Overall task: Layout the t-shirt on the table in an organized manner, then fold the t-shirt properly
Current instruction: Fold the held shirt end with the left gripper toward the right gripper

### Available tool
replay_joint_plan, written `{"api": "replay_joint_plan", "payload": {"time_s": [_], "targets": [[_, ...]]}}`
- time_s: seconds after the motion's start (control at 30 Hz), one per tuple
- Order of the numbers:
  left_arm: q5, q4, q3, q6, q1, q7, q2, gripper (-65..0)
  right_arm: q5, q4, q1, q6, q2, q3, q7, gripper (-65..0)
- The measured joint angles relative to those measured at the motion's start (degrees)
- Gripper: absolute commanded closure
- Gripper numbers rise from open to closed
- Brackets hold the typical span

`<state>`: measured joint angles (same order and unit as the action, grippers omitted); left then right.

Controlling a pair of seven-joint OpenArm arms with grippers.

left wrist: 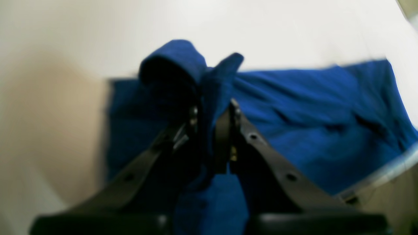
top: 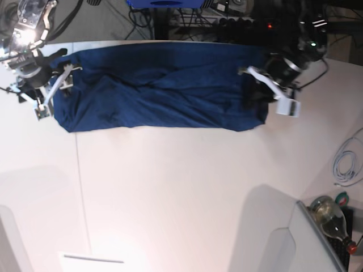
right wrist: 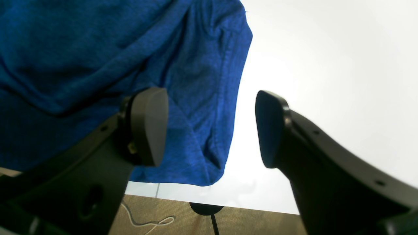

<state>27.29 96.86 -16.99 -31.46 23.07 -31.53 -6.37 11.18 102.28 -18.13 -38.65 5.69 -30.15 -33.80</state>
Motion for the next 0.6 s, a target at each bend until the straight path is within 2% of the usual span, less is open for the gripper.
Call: {"api": "replay_joint_plan", "payload": {"time_s": [0.13, 0.27, 0.4, 0.6], "targets": [[-0.3, -0.3, 9.4, 5.2, -0.8, 0.0, 0.6, 0.0, 0.0, 0.0, 0.0, 0.0, 0.1, 0.0, 0.0, -39.8], [0.2, -4.1, 17.1, 8.2, -4.5, 0.9, 0.9, 0.0, 0.0, 0.0, 0.0, 0.0, -0.1, -0.4, 0.0, -39.8], [0.3, -7.5, 21.2, 11.4, -6.4, 0.8, 0.6, 0.0, 0.0, 0.0, 0.0, 0.0, -0.2, -0.4, 0.0, -39.8], [0.5, -8.7, 22.6, 12.0, -7.9, 0.6, 2.6, 0.0, 0.0, 0.0, 0.0, 0.0, -0.1, -0.4, 0.0, -39.8]]}}
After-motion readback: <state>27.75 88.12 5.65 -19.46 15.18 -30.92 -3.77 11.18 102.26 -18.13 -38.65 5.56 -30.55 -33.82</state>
